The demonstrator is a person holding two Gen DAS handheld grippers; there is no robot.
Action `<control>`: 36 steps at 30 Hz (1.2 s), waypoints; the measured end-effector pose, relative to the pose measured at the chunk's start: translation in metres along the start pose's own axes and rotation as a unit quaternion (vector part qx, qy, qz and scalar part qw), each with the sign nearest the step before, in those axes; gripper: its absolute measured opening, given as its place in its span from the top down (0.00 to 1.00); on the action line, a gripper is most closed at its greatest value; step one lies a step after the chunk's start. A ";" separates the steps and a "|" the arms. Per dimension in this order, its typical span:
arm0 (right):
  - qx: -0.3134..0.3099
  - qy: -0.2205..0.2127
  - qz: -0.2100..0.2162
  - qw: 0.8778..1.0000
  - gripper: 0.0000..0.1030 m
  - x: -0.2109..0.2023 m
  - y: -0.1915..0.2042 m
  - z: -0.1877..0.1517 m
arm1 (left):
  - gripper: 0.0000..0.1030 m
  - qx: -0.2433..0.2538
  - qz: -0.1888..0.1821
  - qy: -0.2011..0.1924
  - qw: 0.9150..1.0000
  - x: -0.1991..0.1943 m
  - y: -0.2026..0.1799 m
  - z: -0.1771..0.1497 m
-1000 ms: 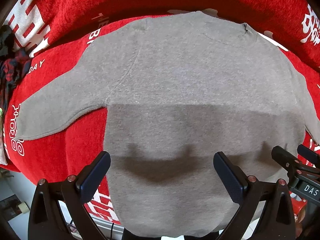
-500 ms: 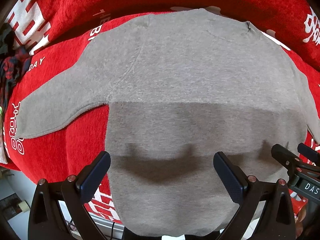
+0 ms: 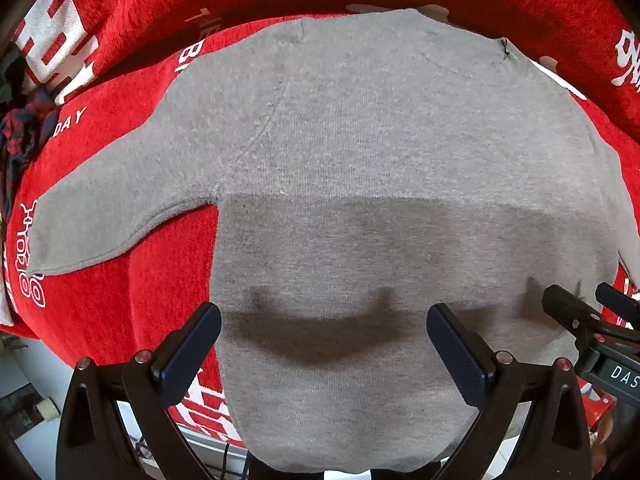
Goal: Fold small clothes
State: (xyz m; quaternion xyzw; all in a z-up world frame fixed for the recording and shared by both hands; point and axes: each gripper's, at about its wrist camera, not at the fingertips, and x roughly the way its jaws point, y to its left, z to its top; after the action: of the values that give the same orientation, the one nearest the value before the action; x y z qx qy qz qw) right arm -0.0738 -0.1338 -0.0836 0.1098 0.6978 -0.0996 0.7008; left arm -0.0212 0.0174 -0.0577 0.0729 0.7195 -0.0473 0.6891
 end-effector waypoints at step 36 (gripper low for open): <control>-0.010 0.010 0.019 1.000 0.00 0.010 0.017 0.008 | 0.00 -0.008 -0.015 0.007 1.000 0.025 0.031 0.005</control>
State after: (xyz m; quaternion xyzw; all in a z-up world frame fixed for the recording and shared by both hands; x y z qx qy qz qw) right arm -0.0612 -0.1195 -0.0937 0.1171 0.7038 -0.0777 0.6964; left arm -0.0120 0.0476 -0.0820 0.0564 0.7259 -0.0514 0.6835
